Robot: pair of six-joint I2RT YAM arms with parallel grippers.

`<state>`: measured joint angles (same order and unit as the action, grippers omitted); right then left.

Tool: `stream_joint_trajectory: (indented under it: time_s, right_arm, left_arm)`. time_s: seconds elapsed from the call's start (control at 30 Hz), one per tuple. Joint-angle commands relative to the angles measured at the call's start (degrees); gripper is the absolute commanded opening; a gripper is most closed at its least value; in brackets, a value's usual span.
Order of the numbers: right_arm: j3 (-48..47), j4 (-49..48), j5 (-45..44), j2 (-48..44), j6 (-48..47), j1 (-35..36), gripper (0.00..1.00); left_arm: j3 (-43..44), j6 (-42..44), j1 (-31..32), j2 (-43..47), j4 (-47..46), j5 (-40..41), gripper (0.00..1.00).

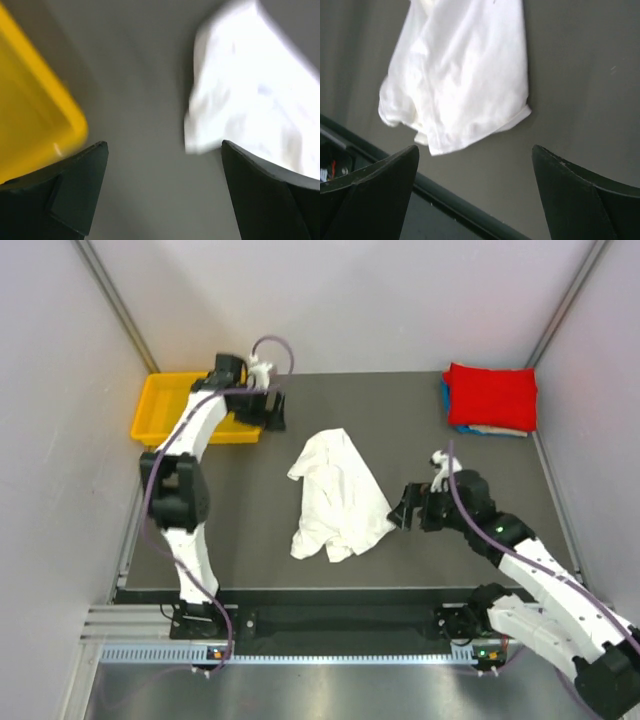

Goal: Fold and stack the t-shirts
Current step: Move the tshirt to the center of the board, then flatten the tshirt out

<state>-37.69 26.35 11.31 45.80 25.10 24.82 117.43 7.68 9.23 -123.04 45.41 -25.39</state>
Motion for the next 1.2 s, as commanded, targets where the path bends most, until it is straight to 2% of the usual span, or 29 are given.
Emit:
stream_joint_trajectory:
  time_s: [0.0, 0.03, 0.07, 0.1, 0.17, 0.2, 0.3, 0.33, 0.4, 0.43, 0.47, 0.5, 0.53, 0.57, 0.6, 0.63, 0.7, 0.77, 0.83, 0.9, 0.93, 0.97, 1.03, 1.17]
  right_arm:
    - [4.5, -7.5, -5.3, 2.9, 6.9, 8.8, 0.94]
    - [6.3, -9.3, -5.9, 4.4, 7.3, 10.7, 0.94]
    - [6.8, -11.0, -7.6, 8.0, 7.7, 13.6, 0.96]
    - [7.3, -14.5, -7.6, 10.1, 7.9, 14.5, 0.97]
    - [8.2, -19.6, -4.8, 16.2, 7.9, 14.8, 0.98]
    - [8.3, -23.8, -4.6, 18.1, 8.4, 14.9, 0.99]
    - [6.0, -25.9, -6.1, 24.7, 8.9, 14.8, 0.94]
    - [5.7, -27.6, -7.1, 27.5, 9.3, 14.8, 0.83]
    - [4.9, -28.3, -7.2, 29.9, 9.8, 14.4, 0.69]
    - [4.4, -28.5, -7.3, 30.7, 10.5, 14.3, 0.50]
    - [4.5, -28.7, -7.3, 31.3, 10.8, 14.0, 0.39]
    - [4.6, -29.0, -7.5, 31.1, 11.0, 13.9, 0.30]
    - [4.5, -28.6, -8.0, 30.6, 11.2, 13.8, 0.11]
    - [4.3, -26.5, -9.5, 28.8, 11.2, 13.1, 0.02]
    - [3.4, -24.5, -10.7, 27.7, 11.2, 12.9, 0.00]
    - [2.8, -22.9, -13.3, 24.8, 10.0, 12.5, 0.00]
    - [0.0, -17.8, -15.2, 21.9, 7.8, 12.2, 0.00]
    - [-2.4, -13.8, -18.2, 17.4, 6.5, 11.2, 0.00]
    - [-5.3, -7.0, -21.0, 12.1, 5.1, 7.6, 0.00]
    - [-5.2, -2.9, -20.4, 8.2, 3.6, 2.1, 0.00]
    - [-4.7, -2.4, -17.1, 5.1, 1.5, -5.1, 0.00]
    - [-4.2, -1.5, -14.6, 4.2, 0.3, -9.1, 0.00]
    - [-5.3, -0.1, -8.5, 3.2, -2.1, -18.3, 0.00]
    - [-10.9, 3.2, -3.4, 1.2, -3.7, -20.2, 0.00]
  left_arm:
    - [-25.8, 9.8, 2.6, 24.9, 0.6, -6.5, 0.99]
    - [-32.5, 12.4, 4.7, 29.0, -0.5, -2.8, 0.99]
    - [-43.4, 16.2, 7.3, 32.7, -1.3, -1.2, 0.99]
    - [-48.2, 17.2, 12.2, 39.1, -3.5, -0.2, 0.99]
    - [-59.9, 17.5, 18.7, 43.8, -7.4, 3.3, 0.99]
    - [-62.9, 17.6, 20.6, 46.4, -11.4, 4.5, 0.99]
    - [-68.8, 16.9, 25.0, 45.5, -16.8, 9.6, 0.99]
    - [-69.2, 16.6, 25.4, 44.7, -17.7, 9.6, 0.99]
    - [-69.3, 16.8, 27.1, 41.3, -19.5, 10.0, 0.99]
    - [-69.1, 16.6, 27.7, 40.0, -21.4, 11.0, 0.99]
    - [-68.6, 15.9, 28.1, 38.8, -22.1, 11.7, 0.99]
    - [-68.2, 15.3, 28.3, 36.7, -22.7, 12.6, 0.92]
    - [-67.8, 14.8, 28.3, 36.0, -23.0, 13.3, 0.85]
    - [-66.2, 14.3, 28.2, 34.9, -22.6, 12.8, 0.71]
    - [-65.7, 13.8, 28.2, 34.9, -22.4, 11.8, 0.53]
    - [-65.0, 13.5, 28.2, 34.9, -21.9, 10.0, 0.20]
    - [-64.3, 13.5, 28.2, 35.1, -20.5, 4.2, 0.00]
    - [-62.4, 14.0, 28.1, 35.2, -17.4, 3.8, 0.00]
    - [-58.7, 14.1, 26.9, 36.7, -14.7, 8.0, 0.00]
    - [-55.4, 14.4, 20.8, 40.7, -10.6, 7.3, 0.00]
    - [-51.6, 14.8, 18.0, 41.8, -9.5, 5.1, 0.00]
    - [-49.7, 15.3, 12.4, 43.9, -8.5, 4.1, 0.00]
    - [-44.4, 16.0, 5.3, 45.4, -4.1, 1.3, 0.00]
    - [-42.2, 18.5, 0.3, 50.9, 1.8, 0.1, 0.00]
